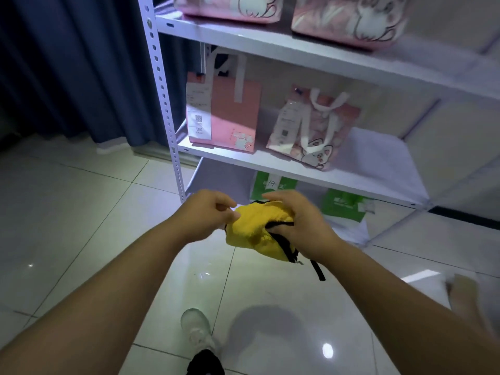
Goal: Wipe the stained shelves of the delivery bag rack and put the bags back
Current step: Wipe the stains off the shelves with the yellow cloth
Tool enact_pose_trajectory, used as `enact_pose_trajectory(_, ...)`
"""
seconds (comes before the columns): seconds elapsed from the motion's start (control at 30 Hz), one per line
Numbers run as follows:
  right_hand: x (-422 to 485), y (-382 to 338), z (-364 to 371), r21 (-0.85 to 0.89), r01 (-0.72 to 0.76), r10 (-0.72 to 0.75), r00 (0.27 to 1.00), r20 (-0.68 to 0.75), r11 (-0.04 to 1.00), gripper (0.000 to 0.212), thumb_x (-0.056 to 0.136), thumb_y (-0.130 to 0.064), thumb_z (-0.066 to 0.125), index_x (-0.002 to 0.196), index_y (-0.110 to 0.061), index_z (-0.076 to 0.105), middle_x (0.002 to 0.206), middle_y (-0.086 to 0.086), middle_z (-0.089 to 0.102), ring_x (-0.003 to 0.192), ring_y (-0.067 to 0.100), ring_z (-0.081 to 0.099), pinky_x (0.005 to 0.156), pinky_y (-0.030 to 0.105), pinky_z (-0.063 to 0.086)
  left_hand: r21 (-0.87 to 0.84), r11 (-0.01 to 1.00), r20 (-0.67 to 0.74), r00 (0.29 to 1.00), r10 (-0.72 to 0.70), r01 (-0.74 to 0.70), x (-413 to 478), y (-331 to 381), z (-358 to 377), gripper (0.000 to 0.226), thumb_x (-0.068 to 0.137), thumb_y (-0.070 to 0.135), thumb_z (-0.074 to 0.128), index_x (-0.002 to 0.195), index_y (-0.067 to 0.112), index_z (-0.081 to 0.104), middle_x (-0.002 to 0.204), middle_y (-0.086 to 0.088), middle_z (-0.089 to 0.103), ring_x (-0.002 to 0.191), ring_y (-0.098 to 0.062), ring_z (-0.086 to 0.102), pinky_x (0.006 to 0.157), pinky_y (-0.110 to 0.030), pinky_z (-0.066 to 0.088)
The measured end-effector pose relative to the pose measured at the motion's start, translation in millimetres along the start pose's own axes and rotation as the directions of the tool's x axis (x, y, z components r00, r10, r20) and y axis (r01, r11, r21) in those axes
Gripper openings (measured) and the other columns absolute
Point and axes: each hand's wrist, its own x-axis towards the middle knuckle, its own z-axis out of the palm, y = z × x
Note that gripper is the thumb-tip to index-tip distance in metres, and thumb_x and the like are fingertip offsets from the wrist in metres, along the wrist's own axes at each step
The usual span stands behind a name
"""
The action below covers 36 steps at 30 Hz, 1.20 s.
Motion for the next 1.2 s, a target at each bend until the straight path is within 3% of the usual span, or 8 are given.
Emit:
enact_pose_trajectory(0.17,-46,-15,-28,-0.079,-0.194,0.188,0.979,-0.079,0.978,0.069,0.069,-0.031,0.08,0.13,-0.022,0.049,0.117,-0.004,0.051,0.105,0.013,0.047,0.083,0.024,0.037,-0.016,0.999,-0.037,0.998,0.047,-0.048,-43,31,17,0.011,0.086,0.015,0.06,0.088,0.019,0.07,0.081,0.006,0.065,0.078,-0.013,0.061,0.067,-0.022,0.048)
enact_pose_trajectory(0.23,-60,-24,-38,-0.107,-0.233,0.227,0.972,-0.058,0.967,0.056,0.07,-0.035,0.078,0.119,-0.022,0.055,0.101,-0.006,0.055,0.097,0.016,0.055,0.074,0.024,0.042,-0.037,0.998,-0.108,0.993,0.046,-0.05,-58,40,18,0.012,0.088,0.017,0.058,0.081,0.024,0.065,0.081,0.006,0.064,0.08,-0.018,0.061,0.072,-0.03,0.051)
enact_pose_trajectory(0.33,-80,-39,-48,-0.043,-0.21,0.211,0.977,0.013,0.977,0.037,0.074,-0.03,0.076,0.106,-0.027,0.058,0.092,-0.007,0.061,0.085,0.014,0.06,0.061,0.019,0.047,-0.032,0.995,-0.167,0.982,0.09,-0.096,-78,51,14,0.022,0.09,0.019,0.055,0.074,0.033,0.057,0.08,0.011,0.06,0.078,-0.012,0.059,0.061,-0.025,0.047)
enact_pose_trajectory(0.5,-97,-74,-56,0.043,-0.142,0.142,0.99,-0.005,0.989,0.034,0.073,-0.017,0.075,0.104,-0.026,0.063,0.092,-0.008,0.065,0.084,0.009,0.062,0.07,0.022,0.049,-0.122,0.98,-0.13,0.981,0.143,-0.159,-101,63,-13,0.018,0.092,0.02,0.053,0.079,0.032,0.055,0.098,0.006,0.058,0.086,-0.004,0.054,0.065,-0.023,0.042)
enact_pose_trajectory(0.77,-117,-132,-43,0.05,-0.095,0.098,0.993,-0.063,0.994,0.03,0.071,-0.007,0.071,0.091,-0.028,0.064,0.086,-0.01,0.065,0.08,0.003,0.061,0.071,0.021,0.049,-0.189,0.942,-0.177,0.953,0.245,-0.277,-144,67,-53,0.017,0.093,0.026,0.05,0.081,0.037,0.054,0.088,0.011,0.06,0.087,-0.013,0.057,0.073,-0.033,0.049)
enact_pose_trajectory(0.87,-127,-148,-35,0.067,-0.112,0.119,0.988,-0.1,0.991,0.032,0.072,-0.005,0.07,0.089,-0.031,0.064,0.083,-0.01,0.066,0.076,0.003,0.062,0.065,0.016,0.046,-0.147,0.945,-0.235,0.939,0.253,-0.292,-156,65,-61,0.014,0.094,0.027,0.049,0.086,0.037,0.052,0.09,0.018,0.055,0.084,-0.001,0.05,0.063,-0.023,0.041)
enact_pose_trajectory(1.07,-144,-171,-27,0.111,-0.147,0.158,0.983,-0.097,0.983,0.035,0.069,0.008,0.066,0.088,-0.021,0.069,0.083,-0.001,0.068,0.073,0.007,0.061,0.063,0.015,0.046,-0.153,0.934,-0.247,0.927,0.281,-0.324,-174,60,-73,0.008,0.092,0.026,0.053,0.089,0.033,0.055,0.088,0.023,0.053,0.083,0.003,0.048,0.062,-0.015,0.035)
enact_pose_trajectory(1.2,-151,-185,-32,0.307,-0.201,0.227,0.973,-0.048,0.93,0.038,0.071,0.019,0.056,0.093,-0.01,0.066,0.093,0.02,0.067,0.088,0.031,0.064,0.08,0.038,0.055,-0.158,0.919,-0.271,0.91,0.312,-0.362,-185,65,-75,0.01,0.087,0.025,0.061,0.087,0.033,0.057,0.089,0.02,0.056,0.085,0.0,0.052,0.064,-0.015,0.039)
